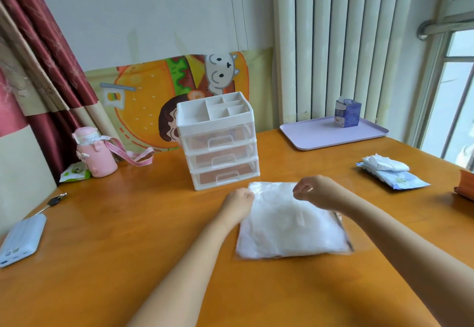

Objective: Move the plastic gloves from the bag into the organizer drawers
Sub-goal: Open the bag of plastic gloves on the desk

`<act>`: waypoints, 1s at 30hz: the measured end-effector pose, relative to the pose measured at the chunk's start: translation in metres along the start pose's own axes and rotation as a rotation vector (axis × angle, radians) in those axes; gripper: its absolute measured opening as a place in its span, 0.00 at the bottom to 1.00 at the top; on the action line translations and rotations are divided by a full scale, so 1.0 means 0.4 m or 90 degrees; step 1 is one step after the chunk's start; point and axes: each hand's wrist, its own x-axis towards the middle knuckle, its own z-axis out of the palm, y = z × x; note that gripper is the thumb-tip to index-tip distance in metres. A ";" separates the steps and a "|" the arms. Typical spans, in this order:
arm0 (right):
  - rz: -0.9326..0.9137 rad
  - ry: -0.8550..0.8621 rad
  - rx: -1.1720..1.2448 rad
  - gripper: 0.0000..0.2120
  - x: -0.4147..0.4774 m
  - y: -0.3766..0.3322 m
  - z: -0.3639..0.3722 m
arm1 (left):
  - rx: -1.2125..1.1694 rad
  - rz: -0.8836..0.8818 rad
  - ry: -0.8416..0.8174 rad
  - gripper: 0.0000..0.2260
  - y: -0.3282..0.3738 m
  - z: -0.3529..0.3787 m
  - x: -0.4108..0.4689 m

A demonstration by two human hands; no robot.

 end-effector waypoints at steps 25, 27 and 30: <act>-0.249 0.190 -0.091 0.23 0.357 -0.245 -0.107 | -0.889 -0.221 0.111 0.09 0.057 -0.231 0.252; -0.248 0.166 -0.090 0.19 0.388 -0.262 -0.100 | -0.885 -0.224 0.129 0.09 0.059 -0.221 0.253; -0.216 0.167 -0.081 0.18 0.410 -0.275 -0.098 | -0.859 -0.216 0.174 0.09 0.063 -0.208 0.247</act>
